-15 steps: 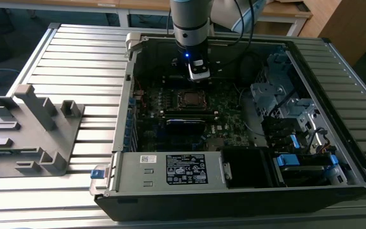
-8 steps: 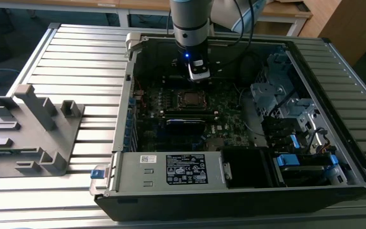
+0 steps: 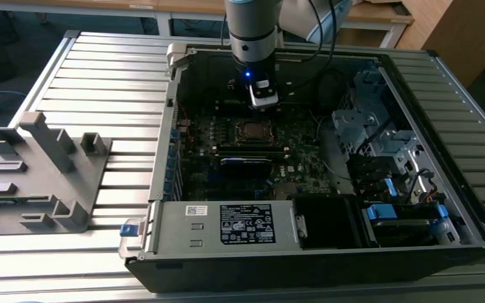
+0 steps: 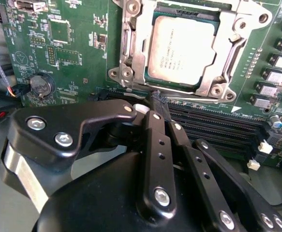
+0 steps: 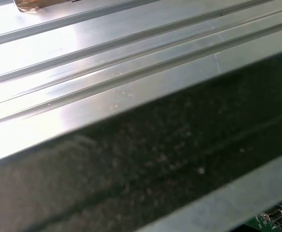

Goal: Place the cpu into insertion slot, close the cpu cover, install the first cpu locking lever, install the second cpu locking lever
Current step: 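Install the first cpu locking lever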

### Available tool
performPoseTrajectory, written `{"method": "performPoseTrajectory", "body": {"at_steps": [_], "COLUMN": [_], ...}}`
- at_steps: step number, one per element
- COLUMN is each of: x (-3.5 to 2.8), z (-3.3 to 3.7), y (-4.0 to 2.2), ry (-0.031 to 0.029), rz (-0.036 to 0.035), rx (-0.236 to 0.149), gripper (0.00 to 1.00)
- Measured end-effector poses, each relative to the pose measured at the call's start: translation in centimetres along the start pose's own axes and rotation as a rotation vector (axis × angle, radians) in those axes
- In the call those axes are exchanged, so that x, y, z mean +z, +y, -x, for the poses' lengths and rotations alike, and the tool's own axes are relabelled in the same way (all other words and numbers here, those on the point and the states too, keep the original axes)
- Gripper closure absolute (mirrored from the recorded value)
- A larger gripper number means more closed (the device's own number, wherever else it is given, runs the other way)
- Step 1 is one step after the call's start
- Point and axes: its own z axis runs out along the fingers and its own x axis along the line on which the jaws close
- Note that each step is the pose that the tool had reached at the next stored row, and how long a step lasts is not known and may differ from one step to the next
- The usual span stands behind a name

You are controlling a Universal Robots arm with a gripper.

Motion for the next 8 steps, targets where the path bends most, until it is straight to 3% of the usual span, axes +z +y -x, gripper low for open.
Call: {"method": "performPoseTrajectory", "body": {"at_steps": [8], "x": [0.01], "z": [-0.06], "y": [0.15], "ry": [-0.0001], "rz": [0.0002], "rx": [0.000], "gripper": [0.89]}}
